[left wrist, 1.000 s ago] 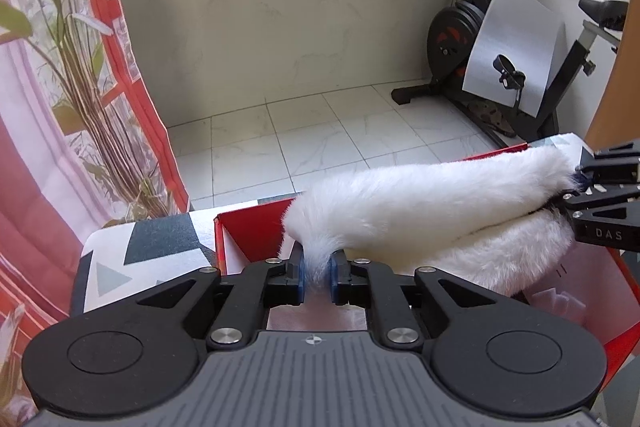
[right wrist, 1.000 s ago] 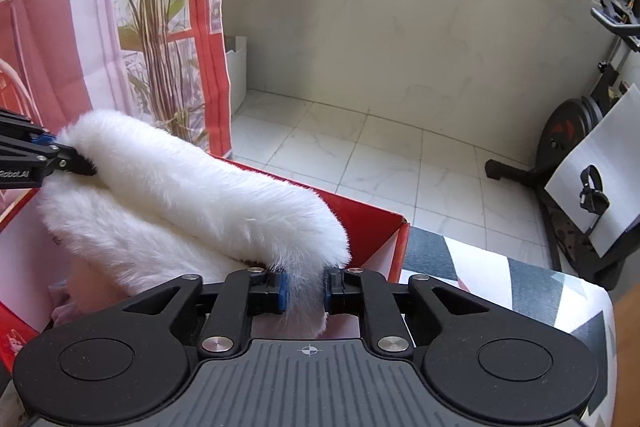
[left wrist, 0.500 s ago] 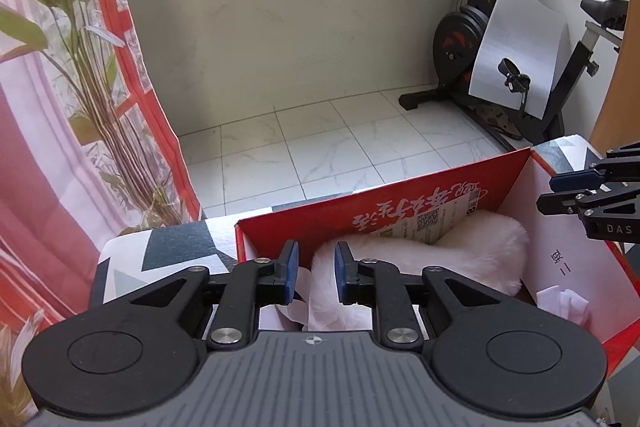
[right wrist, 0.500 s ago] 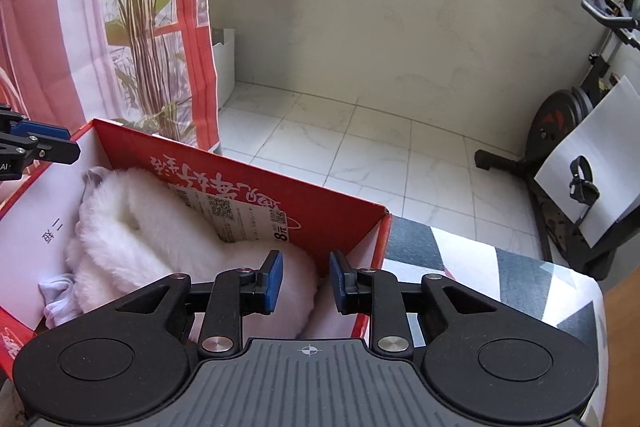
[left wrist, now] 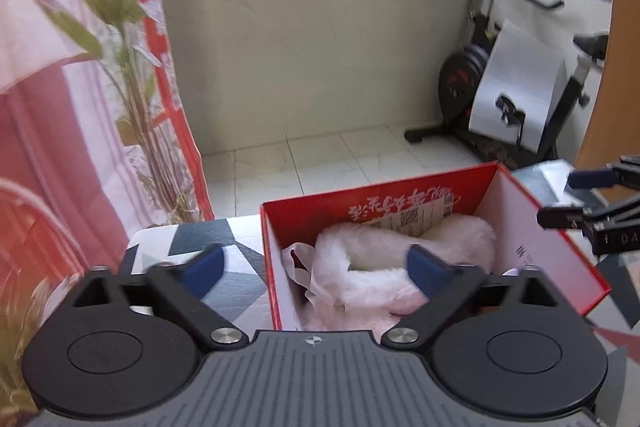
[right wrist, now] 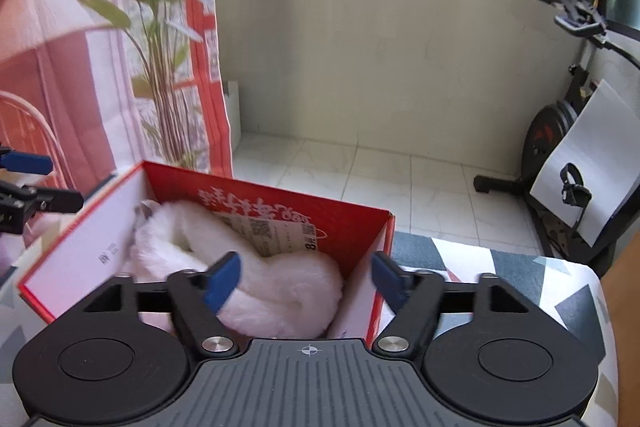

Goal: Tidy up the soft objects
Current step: 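Lower the fur piece into the red box and open both grippers, then move both grippers down to the blue cotton pad bag beside the box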

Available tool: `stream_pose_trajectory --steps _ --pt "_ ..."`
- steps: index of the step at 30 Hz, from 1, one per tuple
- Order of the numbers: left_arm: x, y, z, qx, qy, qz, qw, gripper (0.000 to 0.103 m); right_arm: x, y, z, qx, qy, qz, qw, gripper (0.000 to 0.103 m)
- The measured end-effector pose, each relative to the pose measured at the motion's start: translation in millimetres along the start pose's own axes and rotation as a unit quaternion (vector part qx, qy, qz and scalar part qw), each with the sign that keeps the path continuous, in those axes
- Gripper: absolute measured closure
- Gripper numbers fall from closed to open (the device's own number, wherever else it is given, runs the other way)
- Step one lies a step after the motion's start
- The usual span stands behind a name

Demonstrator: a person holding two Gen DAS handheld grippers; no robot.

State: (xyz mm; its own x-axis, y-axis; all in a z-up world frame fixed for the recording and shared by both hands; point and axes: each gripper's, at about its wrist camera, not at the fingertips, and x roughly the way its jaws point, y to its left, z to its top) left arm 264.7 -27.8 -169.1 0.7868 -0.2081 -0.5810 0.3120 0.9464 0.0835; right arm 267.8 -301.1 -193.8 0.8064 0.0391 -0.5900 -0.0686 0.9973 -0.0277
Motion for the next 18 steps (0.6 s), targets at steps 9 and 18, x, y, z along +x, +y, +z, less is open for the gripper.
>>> stream_pose_trajectory --steps 9,18 --pt "-61 5 -31 -0.051 -0.022 0.007 0.9985 0.0 -73 11 -27 0.057 -0.057 0.01 0.997 0.0" --pt "-96 2 -89 -0.077 -0.01 -0.005 0.997 0.0 -113 43 -76 0.058 -0.073 0.012 0.996 0.0"
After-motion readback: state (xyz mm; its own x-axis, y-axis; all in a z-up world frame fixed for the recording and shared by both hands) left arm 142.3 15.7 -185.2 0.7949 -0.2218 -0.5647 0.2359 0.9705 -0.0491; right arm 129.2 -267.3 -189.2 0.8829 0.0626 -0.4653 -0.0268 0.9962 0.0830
